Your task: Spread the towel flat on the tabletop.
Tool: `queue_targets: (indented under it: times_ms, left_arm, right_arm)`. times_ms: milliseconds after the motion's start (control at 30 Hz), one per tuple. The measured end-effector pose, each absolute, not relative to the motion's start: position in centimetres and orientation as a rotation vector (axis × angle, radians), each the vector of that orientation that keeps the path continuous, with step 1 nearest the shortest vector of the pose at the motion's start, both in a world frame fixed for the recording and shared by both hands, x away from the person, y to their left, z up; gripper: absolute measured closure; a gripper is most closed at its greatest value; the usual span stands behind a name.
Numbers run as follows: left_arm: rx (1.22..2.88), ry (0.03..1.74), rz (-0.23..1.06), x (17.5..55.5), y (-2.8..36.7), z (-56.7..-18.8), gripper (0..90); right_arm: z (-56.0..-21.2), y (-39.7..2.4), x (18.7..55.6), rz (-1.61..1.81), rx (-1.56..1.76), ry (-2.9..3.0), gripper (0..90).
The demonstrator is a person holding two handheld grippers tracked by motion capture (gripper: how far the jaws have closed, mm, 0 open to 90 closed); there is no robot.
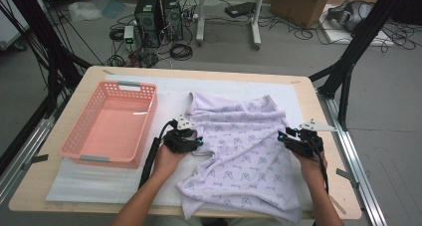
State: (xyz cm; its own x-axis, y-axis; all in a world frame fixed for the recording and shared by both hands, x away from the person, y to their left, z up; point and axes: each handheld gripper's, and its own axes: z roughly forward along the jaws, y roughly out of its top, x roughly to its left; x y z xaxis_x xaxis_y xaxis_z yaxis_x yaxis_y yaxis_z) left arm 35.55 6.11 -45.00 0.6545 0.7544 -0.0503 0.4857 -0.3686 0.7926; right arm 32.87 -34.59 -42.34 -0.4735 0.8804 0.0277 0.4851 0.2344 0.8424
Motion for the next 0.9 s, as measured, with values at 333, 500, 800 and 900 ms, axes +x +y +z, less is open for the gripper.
queue_targets:
  times_ms: [333,500,800,900]
  left_arm:
    - [1.845,1.188,0.517,39.5,7.8,-44.5,87.5]
    - [1.728,1.241,0.573,40.6,8.7,-44.2,87.4]
    - [1.801,1.157,0.465,38.8,8.0,-43.8,49.0]
    - [1.827,1.111,0.458,37.9,7.6,-43.5,44.9]
  right_arm:
    - [-42.7,-34.8,32.9,1.150,1.265,2.057,59.1]
    - [-42.9,-35.2,33.0,1.153,1.286,2.066,59.1]
    - [-43.9,-34.4,33.4,1.087,1.259,2.200,56.1]
    - [-44.5,-33.5,33.5,0.991,1.226,2.248,56.3]
